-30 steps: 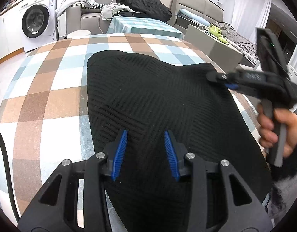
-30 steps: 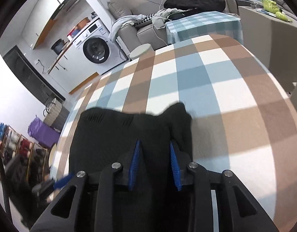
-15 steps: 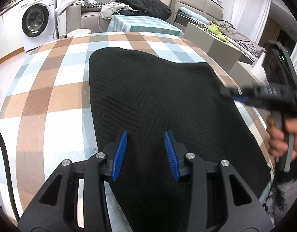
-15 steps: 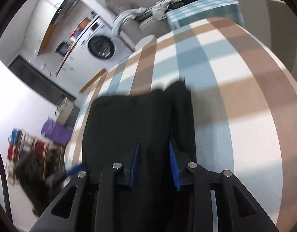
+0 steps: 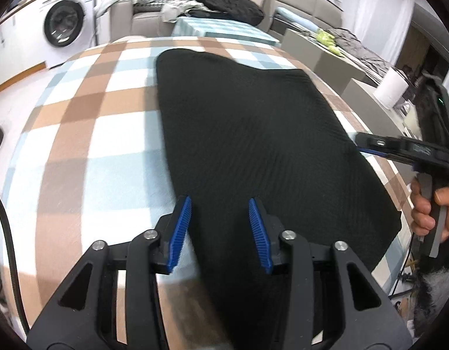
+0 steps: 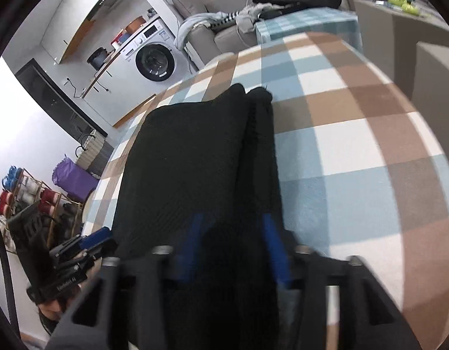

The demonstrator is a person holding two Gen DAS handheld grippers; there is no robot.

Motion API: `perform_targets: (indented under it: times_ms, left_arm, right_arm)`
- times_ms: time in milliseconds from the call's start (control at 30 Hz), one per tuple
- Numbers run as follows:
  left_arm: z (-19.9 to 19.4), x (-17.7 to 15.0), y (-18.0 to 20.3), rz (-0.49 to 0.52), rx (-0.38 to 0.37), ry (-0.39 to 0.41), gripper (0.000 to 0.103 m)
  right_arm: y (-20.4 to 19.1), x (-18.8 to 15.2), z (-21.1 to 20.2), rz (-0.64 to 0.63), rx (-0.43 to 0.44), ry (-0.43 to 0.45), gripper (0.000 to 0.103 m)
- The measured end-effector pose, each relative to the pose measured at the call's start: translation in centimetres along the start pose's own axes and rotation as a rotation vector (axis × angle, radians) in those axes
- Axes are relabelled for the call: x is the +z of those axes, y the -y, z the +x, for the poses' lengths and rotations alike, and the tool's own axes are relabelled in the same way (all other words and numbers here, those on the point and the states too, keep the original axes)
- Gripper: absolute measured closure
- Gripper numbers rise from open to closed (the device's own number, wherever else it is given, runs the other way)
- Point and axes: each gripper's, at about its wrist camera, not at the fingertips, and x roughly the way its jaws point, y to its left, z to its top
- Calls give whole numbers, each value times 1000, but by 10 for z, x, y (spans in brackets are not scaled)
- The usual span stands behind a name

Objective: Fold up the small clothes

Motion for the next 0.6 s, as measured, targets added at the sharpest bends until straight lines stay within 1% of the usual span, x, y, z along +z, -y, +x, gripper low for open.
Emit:
perform_targets:
  times_ms: [67,133,200,367,400,533,600]
  left_arm:
    - [-3,-6,-8,-39,-13,-11,54]
    - [-3,-11,-12,-63,-26,-27,53]
    - [-3,-14,-12,-74,-20,-35,52]
    - [-6,-17,-6,-85,-44,-42,52]
    - [-7,-18,-4,-85,-48,-43,49]
    - [-8,-20,1,-87,-72,-54,44]
    - [-7,-21,4,-93,-87,-66,40]
  right_arm:
    - [0,-8,-9,-9,1,8,46]
    - [0,-14,-10,-18,-20,-7,42]
    - [-1,-20,-9,-25,-12,-23,42]
    - [-5,-29,0,-38,2,-56,38]
    - [-6,-31,0,-43,4,-57,38]
    - [-8,-35,-1,-44,2,-58,38]
    - [-9,-36,-2,-48,5,-61,38]
